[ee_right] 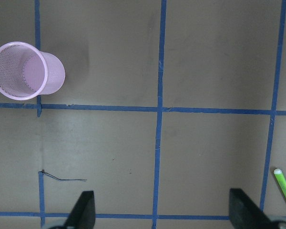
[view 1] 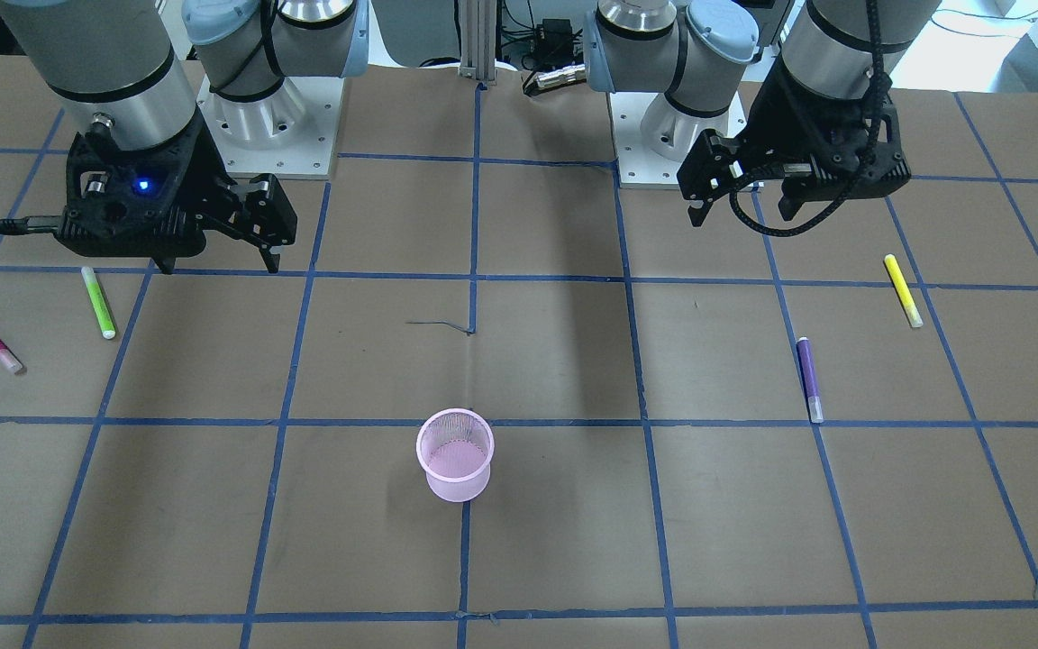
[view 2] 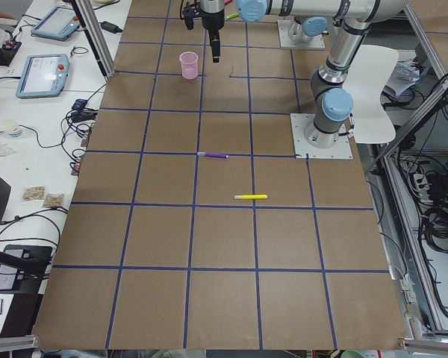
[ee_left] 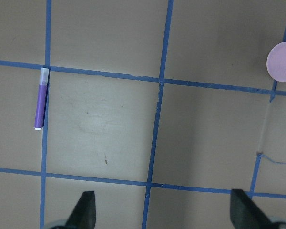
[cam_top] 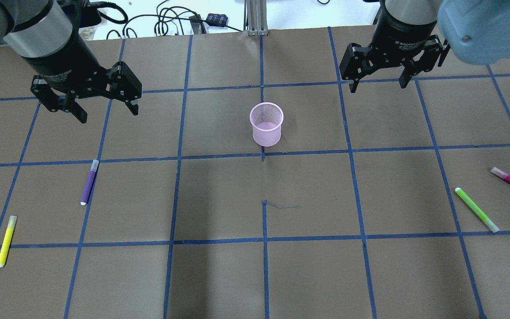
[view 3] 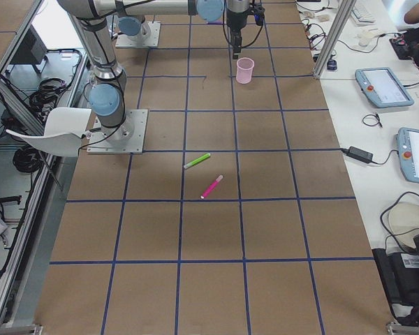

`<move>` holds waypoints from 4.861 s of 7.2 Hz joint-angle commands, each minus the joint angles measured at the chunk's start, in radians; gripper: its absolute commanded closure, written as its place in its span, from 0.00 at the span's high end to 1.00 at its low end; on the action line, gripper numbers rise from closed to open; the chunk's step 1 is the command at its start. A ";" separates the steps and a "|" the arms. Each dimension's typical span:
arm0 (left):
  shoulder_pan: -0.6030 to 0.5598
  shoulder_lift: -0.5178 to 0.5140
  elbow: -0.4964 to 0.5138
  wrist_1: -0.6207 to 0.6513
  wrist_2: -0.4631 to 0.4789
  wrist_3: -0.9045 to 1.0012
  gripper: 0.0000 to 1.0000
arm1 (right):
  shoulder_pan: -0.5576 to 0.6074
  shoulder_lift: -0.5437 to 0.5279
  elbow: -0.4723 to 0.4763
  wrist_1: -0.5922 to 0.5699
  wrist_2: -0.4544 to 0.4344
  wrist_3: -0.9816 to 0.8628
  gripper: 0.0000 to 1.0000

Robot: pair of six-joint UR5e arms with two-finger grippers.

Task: Insert purple and pink pens into pink cup

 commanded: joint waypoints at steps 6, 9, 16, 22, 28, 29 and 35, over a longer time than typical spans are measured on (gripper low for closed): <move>0.009 0.017 -0.022 0.004 0.010 0.032 0.99 | -0.133 0.000 -0.007 0.017 -0.019 -0.304 1.00; 0.009 0.020 -0.026 0.004 0.010 0.075 0.99 | -0.467 0.008 0.118 0.005 -0.007 -0.969 1.00; 0.009 0.052 -0.026 0.006 0.010 0.081 1.00 | -1.074 0.297 0.354 -0.451 0.355 -1.840 1.00; 0.020 0.052 -0.065 0.066 0.010 0.095 1.00 | -1.117 0.333 0.420 -0.486 0.343 -1.918 0.43; 0.022 0.044 -0.065 0.081 0.009 0.107 1.00 | -1.097 0.249 0.420 -0.459 0.337 -1.919 0.00; 0.045 0.043 -0.078 0.073 0.013 0.186 1.00 | -1.047 0.153 0.418 -0.411 0.335 -1.840 0.00; 0.438 0.043 -0.455 0.513 0.004 0.808 0.99 | -0.342 -0.041 0.222 -0.245 0.240 -0.912 0.00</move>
